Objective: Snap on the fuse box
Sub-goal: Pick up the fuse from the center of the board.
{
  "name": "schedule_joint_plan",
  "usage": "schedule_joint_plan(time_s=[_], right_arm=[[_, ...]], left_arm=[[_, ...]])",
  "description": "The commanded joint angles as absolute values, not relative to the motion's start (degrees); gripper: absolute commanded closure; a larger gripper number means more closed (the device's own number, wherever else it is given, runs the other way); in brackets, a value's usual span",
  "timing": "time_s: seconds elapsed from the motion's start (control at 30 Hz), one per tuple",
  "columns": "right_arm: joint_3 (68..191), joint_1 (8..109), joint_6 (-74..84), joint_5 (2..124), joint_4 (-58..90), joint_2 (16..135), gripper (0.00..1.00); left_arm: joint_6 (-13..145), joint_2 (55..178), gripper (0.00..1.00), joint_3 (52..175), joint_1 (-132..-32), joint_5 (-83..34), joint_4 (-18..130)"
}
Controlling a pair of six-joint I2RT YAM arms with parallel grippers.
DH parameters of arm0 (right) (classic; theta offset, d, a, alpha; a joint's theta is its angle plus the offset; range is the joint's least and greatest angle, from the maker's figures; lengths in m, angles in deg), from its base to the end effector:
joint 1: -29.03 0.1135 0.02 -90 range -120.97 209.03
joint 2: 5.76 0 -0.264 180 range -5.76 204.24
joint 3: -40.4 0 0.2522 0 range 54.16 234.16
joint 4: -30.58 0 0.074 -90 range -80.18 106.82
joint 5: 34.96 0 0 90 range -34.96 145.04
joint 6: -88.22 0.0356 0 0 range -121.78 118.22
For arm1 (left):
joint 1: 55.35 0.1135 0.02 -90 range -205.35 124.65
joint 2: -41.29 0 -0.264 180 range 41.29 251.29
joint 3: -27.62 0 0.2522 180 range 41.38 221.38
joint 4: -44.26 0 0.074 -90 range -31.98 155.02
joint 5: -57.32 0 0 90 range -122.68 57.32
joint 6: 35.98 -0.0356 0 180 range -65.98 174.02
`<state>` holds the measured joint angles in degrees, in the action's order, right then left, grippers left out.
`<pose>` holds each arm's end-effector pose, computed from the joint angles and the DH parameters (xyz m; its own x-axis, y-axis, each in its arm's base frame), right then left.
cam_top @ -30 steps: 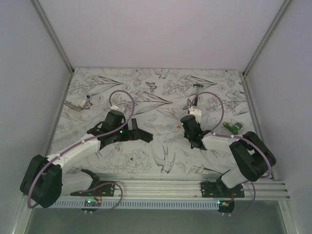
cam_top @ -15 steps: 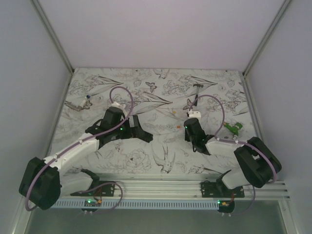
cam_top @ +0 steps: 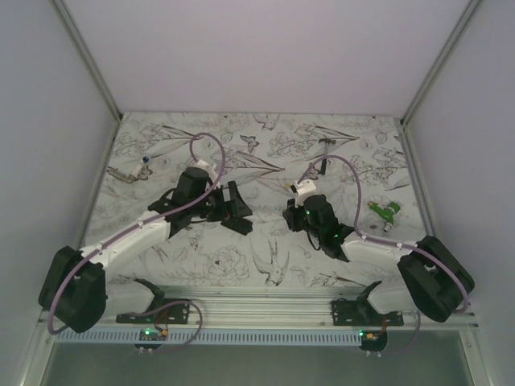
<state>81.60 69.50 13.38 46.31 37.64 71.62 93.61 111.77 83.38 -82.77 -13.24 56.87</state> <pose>0.2023 0.1655 0.1691 -0.4987 -0.0857 -0.8625 -0.4250 0.8914 0.1572 0.2353 -0.1354 0.2489 -0.7581 -0.2837 -0.5872 0.2772 0.6749 -0.6839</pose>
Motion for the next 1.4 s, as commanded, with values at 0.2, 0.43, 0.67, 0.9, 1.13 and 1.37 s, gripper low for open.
schedule_joint_plan(time_s=[0.2, 0.43, 0.67, 0.9, 1.13, 1.37], right_arm=[[80.7, 72.2, 8.7, 57.6, 47.2, 68.7, 0.74], [79.3, 72.7, 8.4, 61.1, 50.2, 66.7, 0.74], [78.7, 73.3, 8.6, 62.5, 51.7, 65.5, 0.74], [78.2, 73.7, 9.0, 63.4, 53.3, 65.0, 0.74], [77.7, 73.8, 9.6, 64.0, 54.9, 64.6, 0.74], [77.5, 73.9, 10.2, 64.1, 56.1, 64.6, 0.74]], left_arm=[[97.4, 120.6, 0.31, 89.4, -86.5, -9.9, 50.2], [97.9, 124.1, 0.44, 92.0, -87.7, -9.6, 49.0], [99.1, 126.1, 0.55, 93.1, -88.6, -8.5, 47.4], [99.7, 127.0, 0.66, 93.4, -88.9, -7.8, 46.6], [100.6, 127.1, 0.70, 93.2, -89.0, -7.3, 45.7], [101.2, 127.8, 0.77, 93.2, -89.3, -6.1, 44.8]])
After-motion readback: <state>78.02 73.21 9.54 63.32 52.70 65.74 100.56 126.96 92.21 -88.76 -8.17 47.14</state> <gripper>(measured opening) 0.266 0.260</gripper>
